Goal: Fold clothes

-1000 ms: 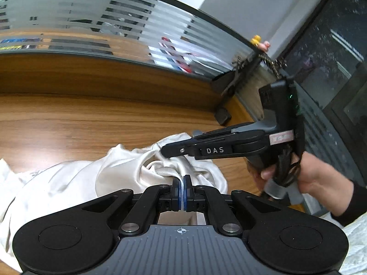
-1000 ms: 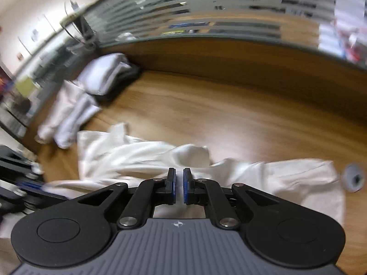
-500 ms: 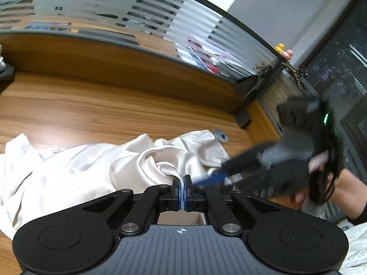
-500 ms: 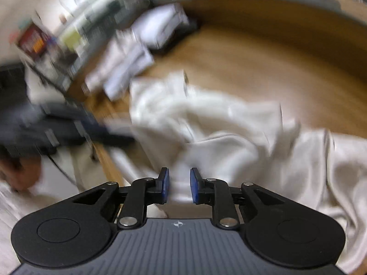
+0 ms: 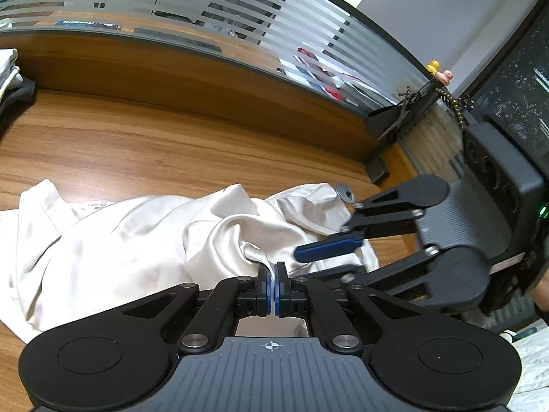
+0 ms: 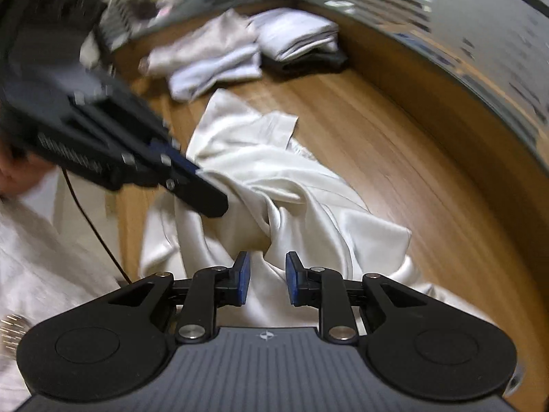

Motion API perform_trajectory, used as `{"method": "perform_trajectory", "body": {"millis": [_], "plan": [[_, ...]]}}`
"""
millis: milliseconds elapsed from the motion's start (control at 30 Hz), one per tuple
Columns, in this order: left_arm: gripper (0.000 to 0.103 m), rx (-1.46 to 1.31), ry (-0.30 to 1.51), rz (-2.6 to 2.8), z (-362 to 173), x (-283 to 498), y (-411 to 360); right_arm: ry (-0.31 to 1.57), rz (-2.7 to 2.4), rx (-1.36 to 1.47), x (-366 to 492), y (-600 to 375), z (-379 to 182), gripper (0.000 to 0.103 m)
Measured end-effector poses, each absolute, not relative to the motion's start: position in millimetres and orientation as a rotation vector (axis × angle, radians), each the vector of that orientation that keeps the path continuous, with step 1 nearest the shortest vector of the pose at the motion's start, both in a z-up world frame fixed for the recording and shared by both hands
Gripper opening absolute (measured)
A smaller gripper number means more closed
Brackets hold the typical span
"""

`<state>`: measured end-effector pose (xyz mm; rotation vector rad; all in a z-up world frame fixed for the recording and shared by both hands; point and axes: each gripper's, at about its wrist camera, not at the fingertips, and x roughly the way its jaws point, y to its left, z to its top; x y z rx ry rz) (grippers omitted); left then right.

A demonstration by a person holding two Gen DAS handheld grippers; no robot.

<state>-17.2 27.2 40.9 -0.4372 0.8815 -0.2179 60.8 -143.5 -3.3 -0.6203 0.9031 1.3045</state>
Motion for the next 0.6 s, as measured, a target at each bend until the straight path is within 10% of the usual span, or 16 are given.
{"method": "perform_trajectory", "body": {"millis": [167,233,600], "plan": [[0.004,-0.440,0.879,-0.206,40,-19,29,0.906,1.361,-0.798,49,-122,-27,0.029],[0.005,-0.445,0.878,-0.192,39,-19,32,0.922,1.368,-0.836,45,-116,-37,0.000],[0.021,-0.475,0.913,-0.130,26,-7,45,0.848,1.306,-0.423,73,-170,46,0.001]]}}
